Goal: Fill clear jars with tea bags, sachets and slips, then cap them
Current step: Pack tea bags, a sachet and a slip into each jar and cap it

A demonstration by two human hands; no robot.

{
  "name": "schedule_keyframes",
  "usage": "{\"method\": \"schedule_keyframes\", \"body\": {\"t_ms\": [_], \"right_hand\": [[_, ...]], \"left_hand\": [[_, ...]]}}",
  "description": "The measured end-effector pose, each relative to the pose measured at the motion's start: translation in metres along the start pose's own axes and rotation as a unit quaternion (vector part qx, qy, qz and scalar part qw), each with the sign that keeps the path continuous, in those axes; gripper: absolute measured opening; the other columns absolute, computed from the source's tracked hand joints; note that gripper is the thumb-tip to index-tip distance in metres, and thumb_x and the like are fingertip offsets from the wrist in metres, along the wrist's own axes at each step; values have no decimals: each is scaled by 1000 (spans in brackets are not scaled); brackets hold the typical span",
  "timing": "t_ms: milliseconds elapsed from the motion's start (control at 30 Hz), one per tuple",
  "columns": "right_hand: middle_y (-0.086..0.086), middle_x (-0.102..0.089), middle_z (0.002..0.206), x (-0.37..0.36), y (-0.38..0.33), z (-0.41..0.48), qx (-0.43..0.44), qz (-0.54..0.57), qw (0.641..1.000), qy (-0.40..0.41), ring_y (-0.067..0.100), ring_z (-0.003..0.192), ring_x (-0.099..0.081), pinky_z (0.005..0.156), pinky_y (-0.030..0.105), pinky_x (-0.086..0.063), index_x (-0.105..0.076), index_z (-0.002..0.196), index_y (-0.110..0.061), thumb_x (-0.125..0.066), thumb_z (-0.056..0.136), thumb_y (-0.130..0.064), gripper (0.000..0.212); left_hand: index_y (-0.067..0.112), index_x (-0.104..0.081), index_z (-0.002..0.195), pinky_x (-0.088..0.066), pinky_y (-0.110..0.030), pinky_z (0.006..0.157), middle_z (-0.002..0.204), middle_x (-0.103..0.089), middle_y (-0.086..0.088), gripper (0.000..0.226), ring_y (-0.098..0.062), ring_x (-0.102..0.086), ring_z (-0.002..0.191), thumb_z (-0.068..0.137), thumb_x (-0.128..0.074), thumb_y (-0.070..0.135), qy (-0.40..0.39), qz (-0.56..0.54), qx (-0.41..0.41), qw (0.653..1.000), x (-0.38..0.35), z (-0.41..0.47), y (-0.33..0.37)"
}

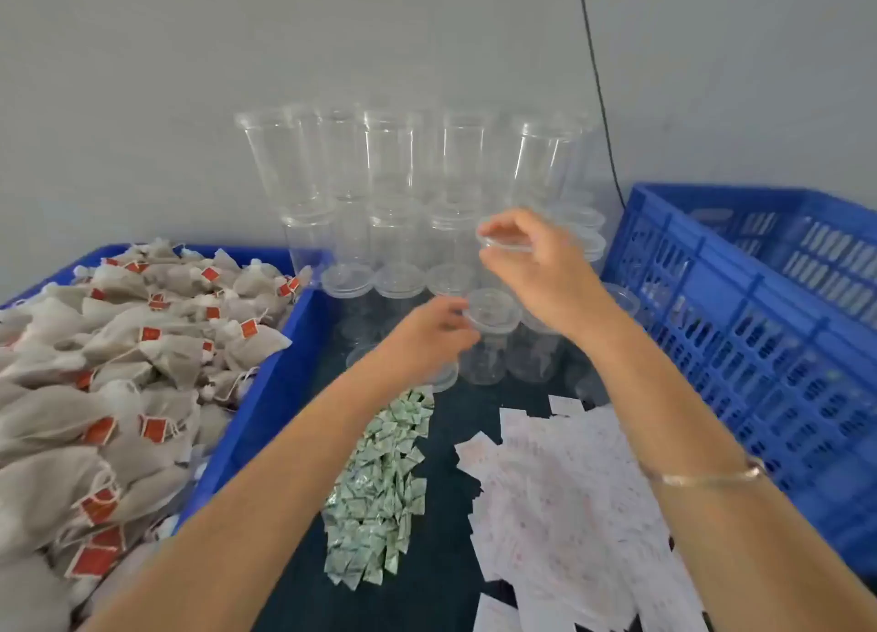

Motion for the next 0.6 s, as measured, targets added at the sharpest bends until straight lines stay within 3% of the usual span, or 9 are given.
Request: {"method": "schedule_keyframes", "body": {"t_ms": [100, 233, 367, 500, 600], "right_hand": [[13, -49, 133, 14, 5, 60, 2, -210, 976, 51, 28, 125, -47, 102, 32, -36, -52, 130, -8, -61, 96, -31, 42], [23, -28, 155, 4, 60, 90, -146, -362, 920, -37, 39, 144, -27, 116, 50, -23, -22, 154, -9, -45, 94, -68, 87], [21, -37, 152, 1, 88, 96, -196, -381, 903, -29, 39, 142, -33, 119, 58, -15, -28, 152, -12, -36, 93, -73, 86], [23, -41, 148, 2, 89, 96, -175, -386, 906, 4, 39, 140, -35, 121, 57, -12, -32, 149, -9, -38, 94, -70, 82], [23, -45, 144, 10, 75, 91, -144, -384, 912, 17, 40, 136, -39, 121, 52, -15, -37, 144, -8, -44, 92, -72, 83]], "left_hand": [[7, -29, 146, -35, -25, 95, 145, -39, -8, 71, -18, -41, 129, 88, -68, 20, 74, 85, -31, 993, 17, 50, 28], [4, -23, 146, -35, -35, 108, 148, -34, -11, 87, -25, -33, 138, 80, -77, 23, 83, 83, -37, 992, 5, 97, 34], [-2, -24, 143, -39, -45, 107, 142, -40, -16, 92, -29, -39, 133, 76, -81, 22, 87, 74, -15, 993, -11, 130, 24], [-14, -43, 127, -44, -52, 98, 124, -54, -29, 71, -40, -51, 121, 74, -81, 15, 119, 66, -46, 990, -16, 138, 24], [-5, -43, 129, -46, -45, 98, 124, -55, -17, 73, -28, -54, 117, 72, -83, 15, 130, 46, -76, 987, -16, 126, 32]]}}
Point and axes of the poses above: each hand's wrist, its own z-axis towards the middle knuckle, its own x-axis out of the back of the hand, y = z × x, the point moved 9 cm from there along z, towards the middle knuckle
